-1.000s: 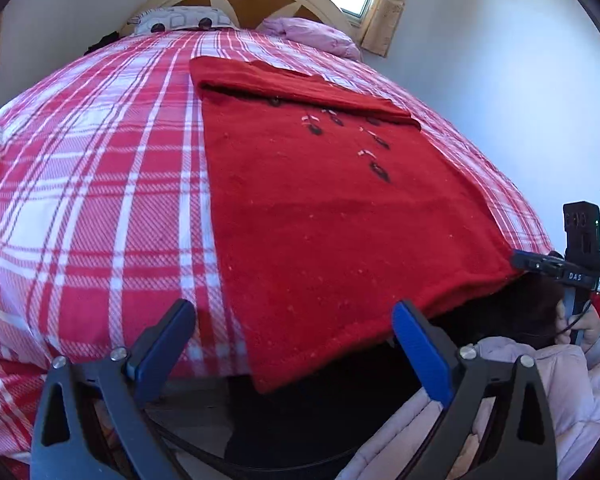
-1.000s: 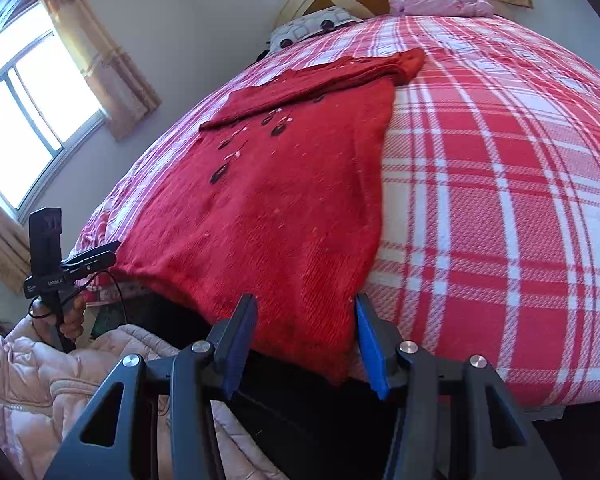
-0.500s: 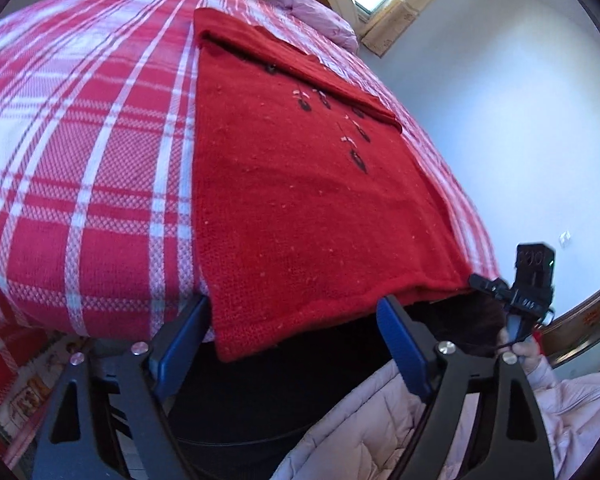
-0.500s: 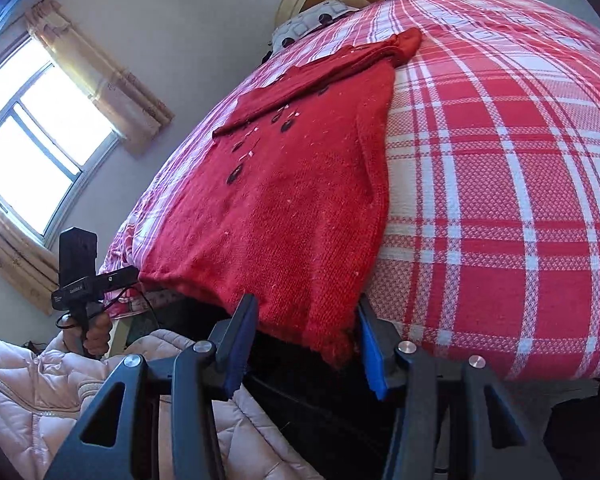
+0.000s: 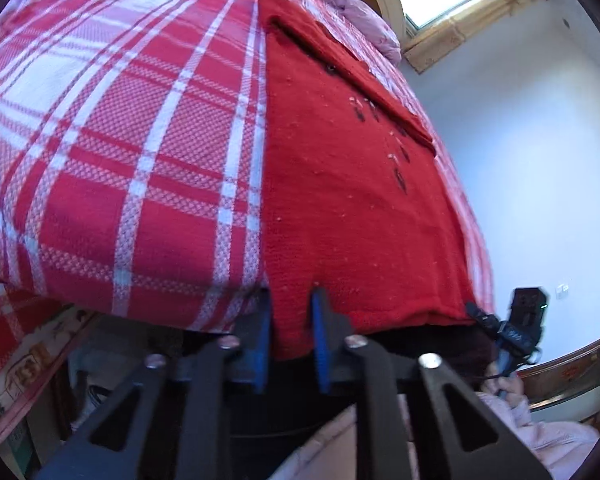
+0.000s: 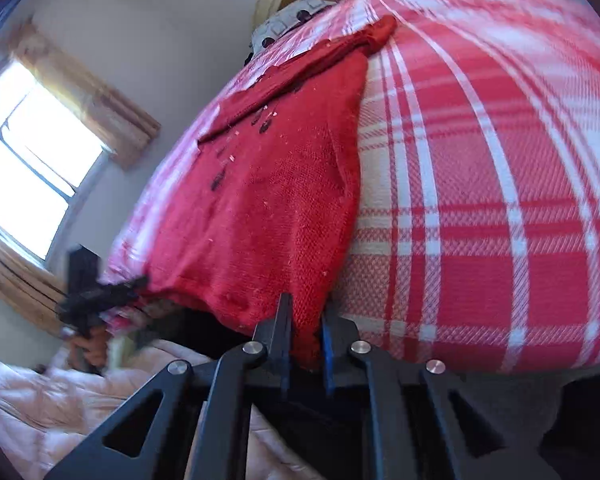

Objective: Fold small clothes

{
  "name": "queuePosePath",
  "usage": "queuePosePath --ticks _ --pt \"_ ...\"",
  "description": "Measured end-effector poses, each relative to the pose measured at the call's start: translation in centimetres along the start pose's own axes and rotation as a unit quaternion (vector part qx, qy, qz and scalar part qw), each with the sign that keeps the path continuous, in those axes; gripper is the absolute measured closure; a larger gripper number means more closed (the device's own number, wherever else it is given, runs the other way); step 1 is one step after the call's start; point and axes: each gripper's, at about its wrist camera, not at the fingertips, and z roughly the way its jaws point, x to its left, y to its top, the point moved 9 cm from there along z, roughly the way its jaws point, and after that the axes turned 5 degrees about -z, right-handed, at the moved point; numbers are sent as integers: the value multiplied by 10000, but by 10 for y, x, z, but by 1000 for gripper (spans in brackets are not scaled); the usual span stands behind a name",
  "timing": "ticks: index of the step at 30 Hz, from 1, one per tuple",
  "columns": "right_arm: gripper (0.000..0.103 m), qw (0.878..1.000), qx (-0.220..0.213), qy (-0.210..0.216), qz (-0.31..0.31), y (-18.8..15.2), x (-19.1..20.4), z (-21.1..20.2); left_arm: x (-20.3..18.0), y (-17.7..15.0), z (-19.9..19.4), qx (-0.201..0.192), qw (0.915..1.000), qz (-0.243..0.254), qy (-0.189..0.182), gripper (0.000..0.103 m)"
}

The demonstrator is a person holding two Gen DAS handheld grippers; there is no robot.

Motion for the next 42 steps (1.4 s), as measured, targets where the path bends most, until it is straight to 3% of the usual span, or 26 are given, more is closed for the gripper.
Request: queuePosePath --ticks 4,9,16,19,25,31,35,38,40,42 --pt "91 9993 -59 358 77 8 12 -10 -10 3 -8 -40 9998 183 -29 95" --pt "92 9944 -470 916 241 32 31 -35 -29 13 -25 -244 9986 459 -87 95" --pt "91 9867 -790 1351 434 65 39 -43 -31 36 -39 -508 9981 345 -105 95" --pt "91 9826 -947 1485 580 94 36 -42 -35 60 -37 -656 9973 332 73 95" --pt "92 9848 -1063 1171 713 159 2 -16 -32 133 -16 -930 9948 98 396 95" --pt "92 9860 -895 897 1085 185 -37 34 -12 180 10 -1124 9894 147 912 96" --pt "92 9872 -770 847 1111 189 -42 50 -24 171 -1 -1115 9802 1166 1150 96" --pt "92 9871 -794 811 1126 200 -47 56 -27 141 -10 -843 9697 1934 1230 96" --pt "92 9885 -807 692 1080 207 -51 62 -24 112 -12 -454 9738 2009 962 94" --pt "92 9908 -782 515 982 211 -54 69 -17 78 -12 -41 9836 1702 596 94"
